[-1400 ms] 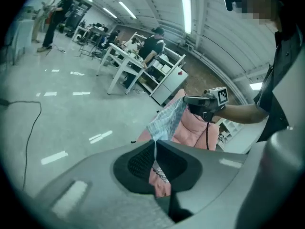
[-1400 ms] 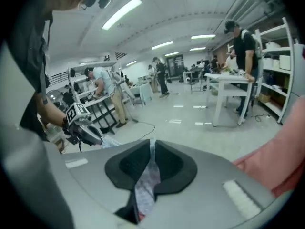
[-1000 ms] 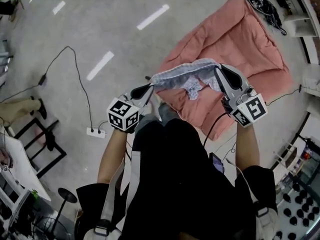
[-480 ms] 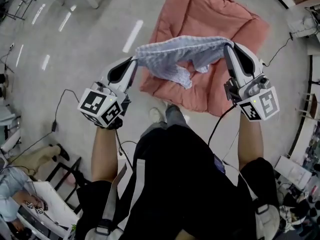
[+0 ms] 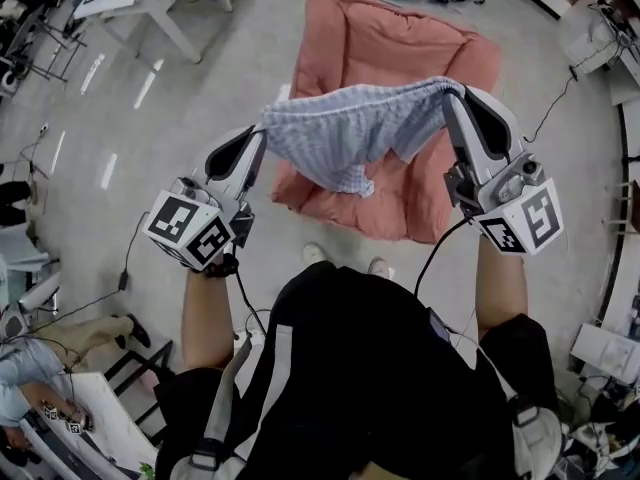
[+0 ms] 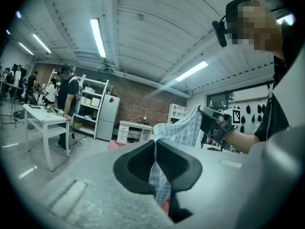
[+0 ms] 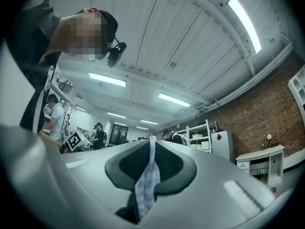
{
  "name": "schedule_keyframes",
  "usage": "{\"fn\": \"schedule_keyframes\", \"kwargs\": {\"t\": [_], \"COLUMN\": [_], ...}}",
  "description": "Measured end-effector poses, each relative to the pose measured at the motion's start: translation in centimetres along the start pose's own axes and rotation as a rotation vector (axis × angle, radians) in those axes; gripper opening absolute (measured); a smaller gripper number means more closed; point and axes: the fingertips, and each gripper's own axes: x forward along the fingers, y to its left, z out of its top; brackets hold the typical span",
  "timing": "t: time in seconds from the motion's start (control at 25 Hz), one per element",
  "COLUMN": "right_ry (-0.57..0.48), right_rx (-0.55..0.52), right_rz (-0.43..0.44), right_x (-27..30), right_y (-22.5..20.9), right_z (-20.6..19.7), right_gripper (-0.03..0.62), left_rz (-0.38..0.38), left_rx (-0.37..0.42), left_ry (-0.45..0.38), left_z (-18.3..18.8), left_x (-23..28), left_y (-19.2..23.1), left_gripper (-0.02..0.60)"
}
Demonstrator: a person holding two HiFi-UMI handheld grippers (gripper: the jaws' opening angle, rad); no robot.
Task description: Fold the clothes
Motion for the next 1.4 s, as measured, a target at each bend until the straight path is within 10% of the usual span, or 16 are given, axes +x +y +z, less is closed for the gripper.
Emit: {"fn": "schedule_keyframes", "kwargs": {"t": [0.36, 0.68, 1.04, 1.4], "right_ry": [-0.092, -0.108, -0.096, -0.108], "right_rx": [0.044, 0.224, 0.354, 0.389], "right_rz": [0.204, 0.558, 0.881, 1.054], "right_x": [-2.7, 2.2, 11.0, 17.3], "right_y": [-0.4, 7.2, 27.6, 42.0], "right_z": [7.2, 6.3, 3.5, 3.9], "right_gripper": [0.037, 0.035, 0.037, 0.037], "left_rz": [0.126, 0.485, 0.86, 1.028], "left_rx": [0.019, -0.033, -0.017, 0.011], "left_ry": [-0.096, -0.082, -0.142, -0.226], "left_z": [5.2, 1.4, 1.0, 2.9], "left_x": [-3.3, -13.5, -35.6, -49.3], "left_y": [-8.0, -10.5, -8.0, -5.1], "left_gripper": [0.015, 0.014, 0.014, 0.014]}}
